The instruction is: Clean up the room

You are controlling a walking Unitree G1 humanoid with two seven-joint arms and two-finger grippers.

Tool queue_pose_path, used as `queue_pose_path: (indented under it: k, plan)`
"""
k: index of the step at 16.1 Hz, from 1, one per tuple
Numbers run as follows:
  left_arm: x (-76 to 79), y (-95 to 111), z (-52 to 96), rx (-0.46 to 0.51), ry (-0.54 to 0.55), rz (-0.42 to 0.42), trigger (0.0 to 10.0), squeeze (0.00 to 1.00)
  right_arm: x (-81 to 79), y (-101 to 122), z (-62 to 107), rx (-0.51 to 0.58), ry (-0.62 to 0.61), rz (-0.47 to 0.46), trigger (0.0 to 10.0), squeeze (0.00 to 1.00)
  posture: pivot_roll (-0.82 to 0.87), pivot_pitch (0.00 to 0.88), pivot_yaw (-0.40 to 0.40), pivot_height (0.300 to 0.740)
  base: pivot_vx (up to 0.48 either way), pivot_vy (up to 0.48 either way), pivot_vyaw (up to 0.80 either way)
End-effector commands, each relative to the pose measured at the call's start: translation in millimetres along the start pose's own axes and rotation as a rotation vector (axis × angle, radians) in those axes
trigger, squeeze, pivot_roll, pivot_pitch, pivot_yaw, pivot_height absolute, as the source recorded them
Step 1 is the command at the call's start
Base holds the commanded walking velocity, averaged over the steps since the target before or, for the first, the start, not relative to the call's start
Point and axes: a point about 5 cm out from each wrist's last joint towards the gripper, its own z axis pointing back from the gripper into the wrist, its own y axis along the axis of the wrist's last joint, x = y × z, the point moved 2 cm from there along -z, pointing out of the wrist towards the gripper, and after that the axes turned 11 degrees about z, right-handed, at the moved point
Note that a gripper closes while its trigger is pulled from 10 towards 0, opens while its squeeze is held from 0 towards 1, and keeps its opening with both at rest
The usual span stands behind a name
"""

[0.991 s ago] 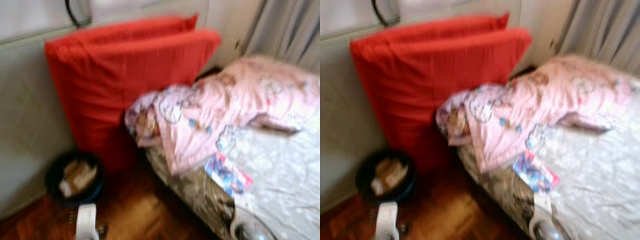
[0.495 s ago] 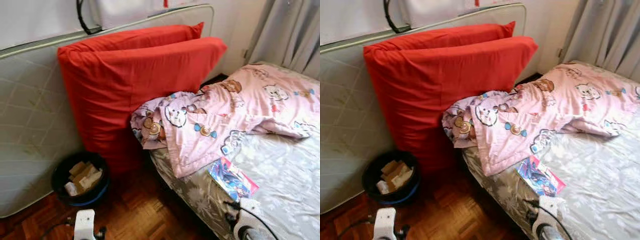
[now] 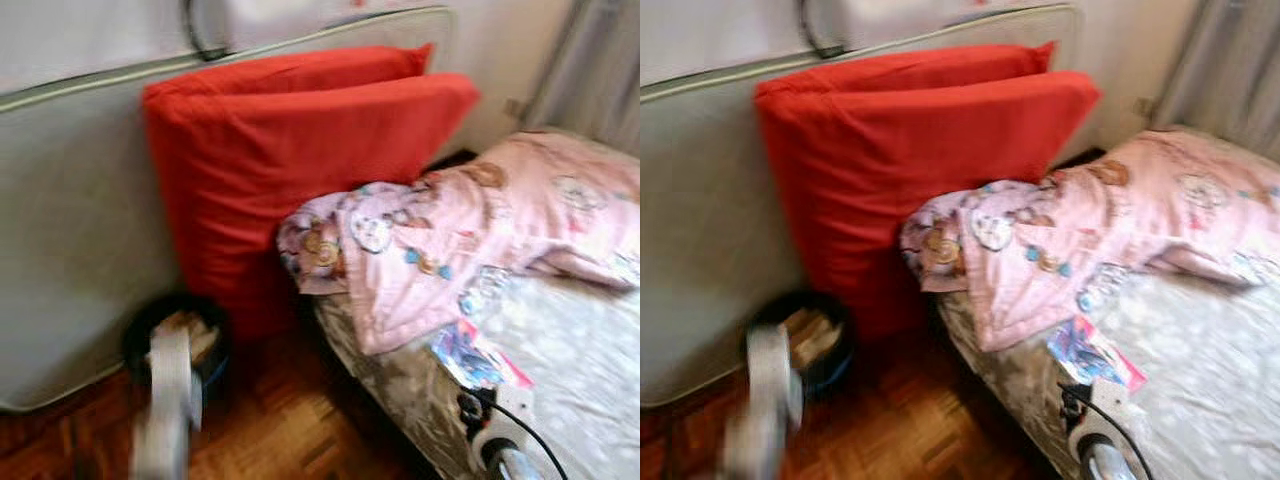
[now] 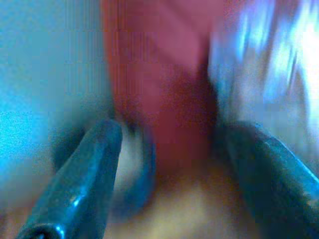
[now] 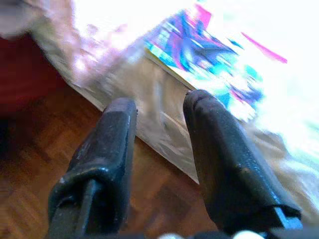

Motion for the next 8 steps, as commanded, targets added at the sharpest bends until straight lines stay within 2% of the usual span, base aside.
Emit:
queue_pose_path:
  k: [1,2,3,4,8]
  plan:
    - [-3.0,7.5,-3.9,0.022,0.005,0.010,10.0,0.00,3.1,44.5,-14.0,0.147,-0.002,0.015,10.0,0.00,-0.01,0.000,0.004,0.740,0.000,0.000,0.00]
    - [4.6,25.1,-9.2,0.123,-0.027,0.012,10.0,0.00,2.9,106.6,-26.9,0.323,-0.001,0.032,10.0,0.00,-0.01,0.000,0.004,0.740,0.000,0.000,0.00]
    - [11.3,36.1,-11.9,0.185,-0.051,0.010,10.0,0.00,1.5,126.4,-28.5,0.388,0.000,0.031,10.0,0.00,-0.01,0.000,0.005,0.740,0.000,0.000,0.00]
    - [17.2,37.9,-12.3,0.196,-0.075,0.010,10.0,0.00,-1.2,141.3,-27.4,0.457,-0.006,0.028,10.0,0.00,-0.01,0.000,0.005,0.740,0.000,0.000,0.00]
    - [16.1,26.0,-15.9,0.086,-0.069,0.034,10.0,0.00,-3.2,154.5,-25.7,0.524,0.003,0.027,10.0,0.00,-0.03,0.000,0.018,0.740,0.000,0.000,0.00]
